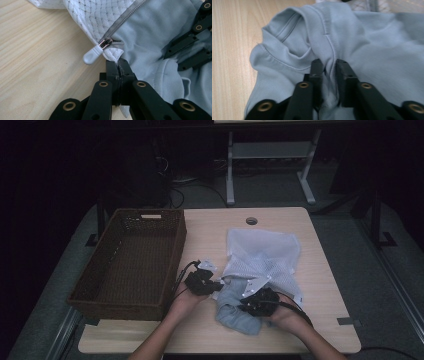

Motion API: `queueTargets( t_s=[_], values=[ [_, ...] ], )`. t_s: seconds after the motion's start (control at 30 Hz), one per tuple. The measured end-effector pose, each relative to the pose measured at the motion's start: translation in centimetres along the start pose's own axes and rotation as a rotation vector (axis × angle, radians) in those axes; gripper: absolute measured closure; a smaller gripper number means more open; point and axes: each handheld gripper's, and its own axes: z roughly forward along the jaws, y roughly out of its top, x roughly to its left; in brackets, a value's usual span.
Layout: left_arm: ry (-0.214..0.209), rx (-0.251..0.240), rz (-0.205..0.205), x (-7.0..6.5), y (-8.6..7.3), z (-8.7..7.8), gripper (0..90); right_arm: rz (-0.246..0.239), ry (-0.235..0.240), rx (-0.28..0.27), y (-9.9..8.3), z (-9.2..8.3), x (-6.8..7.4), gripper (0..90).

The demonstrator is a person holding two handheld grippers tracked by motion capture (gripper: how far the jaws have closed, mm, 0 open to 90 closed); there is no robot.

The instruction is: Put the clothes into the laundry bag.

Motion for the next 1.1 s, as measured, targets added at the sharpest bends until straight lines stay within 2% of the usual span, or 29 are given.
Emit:
queueTargets(
  t_s=[0.17, 0.27, 0.4, 0.43, 0.5, 0.63, 0.67, 0.77, 0.8, 0.83, 0.87, 0.9, 0.93, 0.97, 1.1],
  values=[
    [-0.002, 0.004, 0.009, 0.0, 0.0, -0.1, 88.9, 0.008, -0.018, -0.021, 0.0, -0.7, -0.2, 81.4],
    [-0.004, 0.004, 0.012, -0.1, 0.0, -0.1, 88.9, 0.036, -0.072, -0.077, 0.1, -2.3, -1.0, 82.1],
    [-0.008, 0.013, 0.009, -0.2, 0.0, -0.1, 89.0, 0.082, -0.130, -0.102, -0.1, -3.3, -1.9, 82.3],
    [-0.008, 0.014, 0.009, -0.2, 0.0, -0.1, 89.0, 0.111, -0.153, -0.111, -0.3, -3.6, -2.5, 82.4],
    [-0.007, 0.014, 0.008, -0.2, 0.0, -0.1, 89.0, 0.147, -0.188, -0.103, -0.9, -3.9, -3.5, 82.4],
    [-0.007, 0.017, 0.005, 0.0, -0.1, -0.2, 89.0, 0.170, -0.224, -0.090, -1.5, -4.0, -4.4, 82.4],
    [-0.007, 0.019, 0.002, 0.0, -0.1, -0.2, 89.1, 0.190, -0.252, -0.077, -2.0, -4.2, -5.1, 82.4],
    [-0.006, 0.025, 0.005, 0.0, -0.2, -0.2, 89.1, 0.217, -0.277, -0.064, -2.5, -4.4, -5.8, 82.4],
    [-0.006, 0.025, 0.001, 0.0, -0.2, -0.2, 89.0, 0.246, -0.304, -0.050, -3.1, -4.4, -6.5, 82.3],
    [-0.007, 0.024, 0.000, 0.0, -0.2, -0.1, 89.0, 0.246, -0.304, -0.050, -3.1, -4.4, -6.5, 82.3],
    [-0.007, 0.025, 0.002, 0.0, -0.2, -0.1, 89.0, 0.274, -0.271, -0.064, -3.6, -4.5, -7.1, 81.7],
    [-0.007, 0.025, 0.002, 0.0, -0.2, -0.1, 89.0, 0.274, -0.271, -0.064, -3.6, -4.5, -7.1, 81.7],
    [-0.009, 0.029, 0.006, 0.0, -0.2, -0.1, 89.0, 0.297, -0.238, -0.082, -3.7, -4.7, -7.2, 79.4],
    [-0.010, 0.028, 0.006, -0.1, -0.2, -0.1, 89.0, 0.297, -0.238, -0.082, -3.7, -4.7, -7.2, 79.4],
    [-0.016, 0.024, 0.007, -0.1, -0.2, -0.1, 88.9, 0.321, -0.180, -0.116, -3.7, -5.9, -7.1, 61.7]
  ],
)
